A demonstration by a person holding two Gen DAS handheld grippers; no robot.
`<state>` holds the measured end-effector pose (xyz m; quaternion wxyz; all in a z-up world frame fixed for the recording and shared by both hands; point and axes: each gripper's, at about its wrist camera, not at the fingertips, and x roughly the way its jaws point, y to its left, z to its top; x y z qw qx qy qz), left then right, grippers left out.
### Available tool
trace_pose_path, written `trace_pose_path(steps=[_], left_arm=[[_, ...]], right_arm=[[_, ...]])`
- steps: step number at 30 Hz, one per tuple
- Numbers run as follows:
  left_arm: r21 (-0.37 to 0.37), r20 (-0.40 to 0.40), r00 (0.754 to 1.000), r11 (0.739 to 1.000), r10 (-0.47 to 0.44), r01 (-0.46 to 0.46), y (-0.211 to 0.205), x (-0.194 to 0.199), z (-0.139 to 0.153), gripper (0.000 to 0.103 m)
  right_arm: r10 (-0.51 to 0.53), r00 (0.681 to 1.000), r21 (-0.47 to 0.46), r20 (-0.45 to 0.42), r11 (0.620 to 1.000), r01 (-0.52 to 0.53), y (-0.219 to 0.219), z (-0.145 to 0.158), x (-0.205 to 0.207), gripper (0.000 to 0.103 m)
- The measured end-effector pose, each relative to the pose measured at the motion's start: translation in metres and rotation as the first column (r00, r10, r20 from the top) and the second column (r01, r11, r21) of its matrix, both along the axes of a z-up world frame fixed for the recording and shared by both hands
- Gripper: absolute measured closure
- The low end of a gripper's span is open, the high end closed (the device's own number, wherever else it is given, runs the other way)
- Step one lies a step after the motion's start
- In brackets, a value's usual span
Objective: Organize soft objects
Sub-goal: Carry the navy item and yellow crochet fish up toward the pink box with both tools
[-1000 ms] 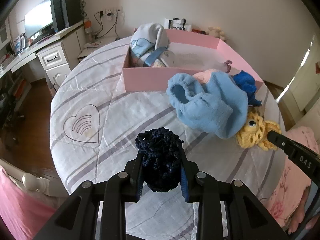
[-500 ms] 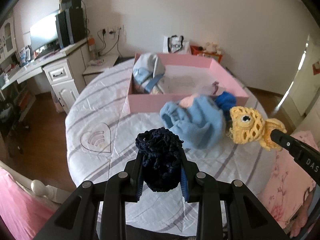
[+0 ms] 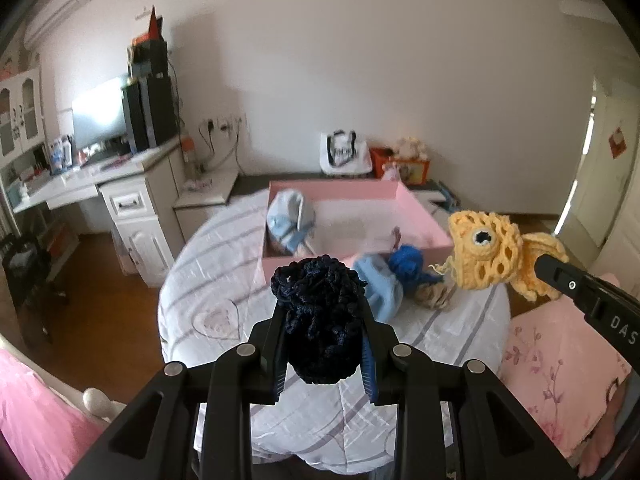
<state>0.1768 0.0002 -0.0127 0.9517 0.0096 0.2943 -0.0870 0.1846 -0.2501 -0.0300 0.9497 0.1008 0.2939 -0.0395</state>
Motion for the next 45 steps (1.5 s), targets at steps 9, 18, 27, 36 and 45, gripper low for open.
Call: trace_pose_path(steps=[9, 18, 27, 36, 45], left_arm=[[-0.003, 0.152, 0.988, 1.000, 0.020, -0.020, 0.008, -0.075, 0.033, 0.076], [-0.017, 0.247, 0.968, 0.999, 0.043, -0.040, 0.022, -0.139, 0.043, 0.076], [-0.012, 0.282, 0.958, 0.999, 0.049, -0.048, 0.035, -0.197, 0.027, 0.076], [-0.019, 0.296, 0.954, 0.999, 0.051, -0.048, 0.043, -0.223, 0.011, 0.076], [-0.032, 0.289, 0.956, 0.998, 0.057, -0.049, 0.048, -0.239, 0.008, 0.076]], right_arm=[[0.011, 0.994, -0.044, 0.108, 0.999, -0.007, 0.014, 0.033, -0.036, 0.097], [0.044, 0.978, -0.095, 0.202, 0.995, -0.025, 0.033, 0.059, -0.070, 0.097], [0.075, 0.962, -0.126, 0.264, 0.991, -0.042, 0.049, 0.075, -0.093, 0.097], [0.087, 0.956, -0.138, 0.280, 0.989, -0.050, 0.051, 0.077, -0.096, 0.097], [0.086, 0.957, -0.140, 0.278, 0.989, -0.049, 0.050, 0.076, -0.095, 0.097]])
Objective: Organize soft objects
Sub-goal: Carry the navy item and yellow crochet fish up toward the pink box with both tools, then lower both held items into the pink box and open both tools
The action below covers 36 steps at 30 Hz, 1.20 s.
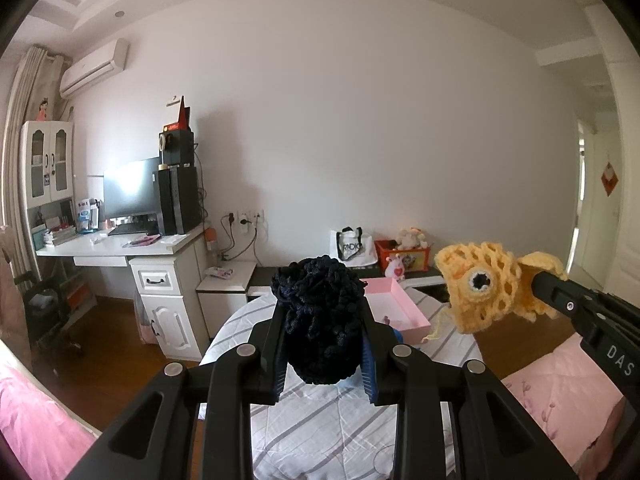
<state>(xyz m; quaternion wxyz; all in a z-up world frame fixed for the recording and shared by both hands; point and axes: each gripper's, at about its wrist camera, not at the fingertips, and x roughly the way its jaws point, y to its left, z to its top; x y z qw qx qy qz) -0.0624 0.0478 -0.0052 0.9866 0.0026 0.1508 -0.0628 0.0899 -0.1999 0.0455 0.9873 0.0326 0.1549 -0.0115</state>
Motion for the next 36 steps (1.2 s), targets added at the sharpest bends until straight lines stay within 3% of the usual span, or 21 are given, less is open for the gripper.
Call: trace_pose_path(steps=[15, 23, 36], left_arm=[[-0.007, -0.017, 1.000, 1.000, 0.005, -0.005, -0.010, 0.026, 0.013, 0.076], [-0.010, -0.058, 0.998, 1.000, 0.004, -0.004, -0.017, 0.044, 0.018, 0.076], [0.002, -0.211, 0.977, 1.000, -0.011, 0.012, -0.036, 0.140, 0.013, 0.076]], right_arm=[[-0.002, 1.000, 0.003, -0.016, 1.000, 0.002, -0.003, -0.006, 0.004, 0.097], [-0.013, 0.998, 0.026, -0.065, 1.000, 0.015, -0.008, -0.016, 0.021, 0.097], [-0.039, 0.977, 0.080, -0.209, 0.995, 0.057, -0.034, -0.058, 0.072, 0.097]])
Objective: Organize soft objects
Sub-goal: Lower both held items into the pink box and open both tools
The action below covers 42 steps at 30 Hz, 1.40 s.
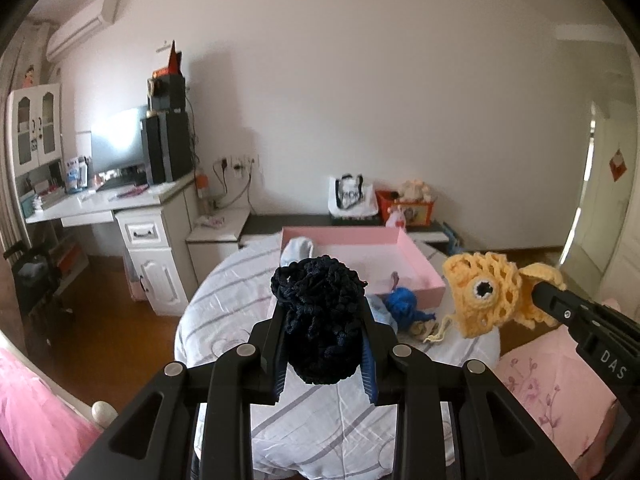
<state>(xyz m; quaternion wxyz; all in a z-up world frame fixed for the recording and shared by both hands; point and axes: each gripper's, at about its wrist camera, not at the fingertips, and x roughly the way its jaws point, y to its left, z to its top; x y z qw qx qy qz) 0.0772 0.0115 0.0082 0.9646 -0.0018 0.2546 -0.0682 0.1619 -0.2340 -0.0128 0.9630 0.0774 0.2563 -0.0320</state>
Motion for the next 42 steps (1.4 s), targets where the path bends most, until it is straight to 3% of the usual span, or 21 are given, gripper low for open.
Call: trace_pose_path(steps=[10, 21, 36, 40, 42], left_arm=[[0.009, -0.103, 0.994, 0.999, -0.034, 0.035, -0.027, 0.128, 0.014, 0.076], [0.022, -0.150, 0.986, 0.997, -0.071, 0.075, -0.063, 0.289, 0.013, 0.076], [0.017, -0.265, 0.956, 0.991, -0.123, 0.132, -0.089, 0.480, -0.043, 0.076], [0.021, -0.288, 0.948, 0.988, -0.139, 0.152, -0.099, 0.509, -0.057, 0.074], [0.024, -0.294, 0.945, 0.987, -0.144, 0.157, -0.105, 0.524, -0.063, 0.072]], right_arm=[[-0.041, 0.995, 0.039, -0.094, 0.998, 0.044, -0.032, -0.030, 0.058, 0.097], [-0.072, 0.992, 0.062, -0.108, 0.995, 0.079, -0.062, -0.046, 0.134, 0.097], [-0.042, 0.981, 0.087, -0.190, 0.994, 0.060, -0.082, -0.095, 0.247, 0.093], [-0.017, 0.976, 0.099, -0.219, 0.994, 0.039, -0.083, -0.108, 0.264, 0.092], [-0.007, 0.974, 0.112, -0.225, 0.993, 0.033, -0.084, -0.113, 0.267, 0.085]])
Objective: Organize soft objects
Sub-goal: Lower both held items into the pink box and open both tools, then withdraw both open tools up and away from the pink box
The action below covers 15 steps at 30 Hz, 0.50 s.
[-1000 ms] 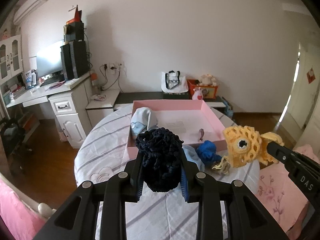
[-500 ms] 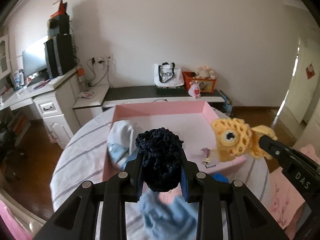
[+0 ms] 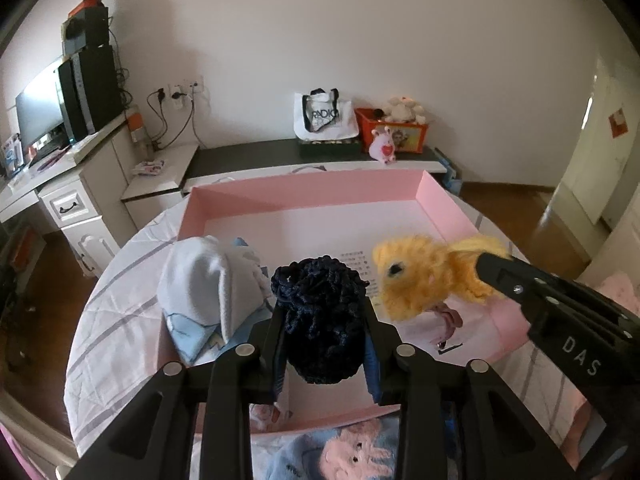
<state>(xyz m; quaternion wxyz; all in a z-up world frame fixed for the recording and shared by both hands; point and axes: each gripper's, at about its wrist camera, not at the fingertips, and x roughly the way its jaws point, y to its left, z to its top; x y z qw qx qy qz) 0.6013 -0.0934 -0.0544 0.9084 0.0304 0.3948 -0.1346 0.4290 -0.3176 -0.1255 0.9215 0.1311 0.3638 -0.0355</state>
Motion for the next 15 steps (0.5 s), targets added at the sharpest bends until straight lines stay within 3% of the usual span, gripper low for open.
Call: trace_pose_path(steps=[1, 4, 6, 7, 8, 9, 11, 15], left_arm=[[0.004, -0.002, 1.000, 1.000, 0.002, -0.002, 0.000, 0.001, -0.003, 0.071], [0.010, -0.004, 1.000, 1.000, 0.013, -0.013, -0.002, 0.009, -0.010, 0.052], [0.006, 0.011, 0.999, 1.000, 0.030, -0.030, 0.000, 0.010, -0.010, 0.035], [0.004, 0.021, 0.999, 0.999, 0.036, -0.036, 0.003, -0.002, -0.011, 0.031], [-0.003, 0.039, 0.998, 0.999, 0.047, -0.047, 0.004, 0.000, -0.009, 0.018], [-0.009, 0.052, 0.997, 0.998, 0.055, -0.055, 0.006, -0.008, -0.010, 0.006], [-0.017, 0.079, 0.994, 0.997, 0.077, -0.076, 0.011, -0.016, -0.010, 0.001], [-0.018, 0.084, 0.989, 0.993, 0.120, -0.119, 0.013, -0.010, -0.015, 0.001]], right_arm=[[0.000, 1.000, 0.002, -0.001, 1.000, 0.000, 0.000, 0.000, 0.001, 0.080], [-0.006, 1.000, -0.006, 0.007, 1.000, 0.006, -0.001, 0.000, -0.002, 0.069], [-0.014, 1.000, -0.010, 0.020, 1.000, 0.015, -0.001, 0.003, -0.007, 0.056], [-0.024, 0.999, -0.016, 0.029, 1.000, 0.024, -0.001, 0.005, -0.010, 0.044], [-0.032, 0.999, -0.020, 0.037, 0.999, 0.032, -0.002, 0.007, -0.012, 0.033], [-0.042, 0.998, -0.026, 0.046, 0.999, 0.043, -0.002, 0.009, -0.016, 0.030], [-0.055, 0.997, -0.033, 0.053, 0.998, 0.057, -0.003, 0.011, -0.020, 0.025], [-0.073, 0.996, -0.054, 0.044, 0.996, 0.075, -0.002, 0.011, -0.024, 0.014]])
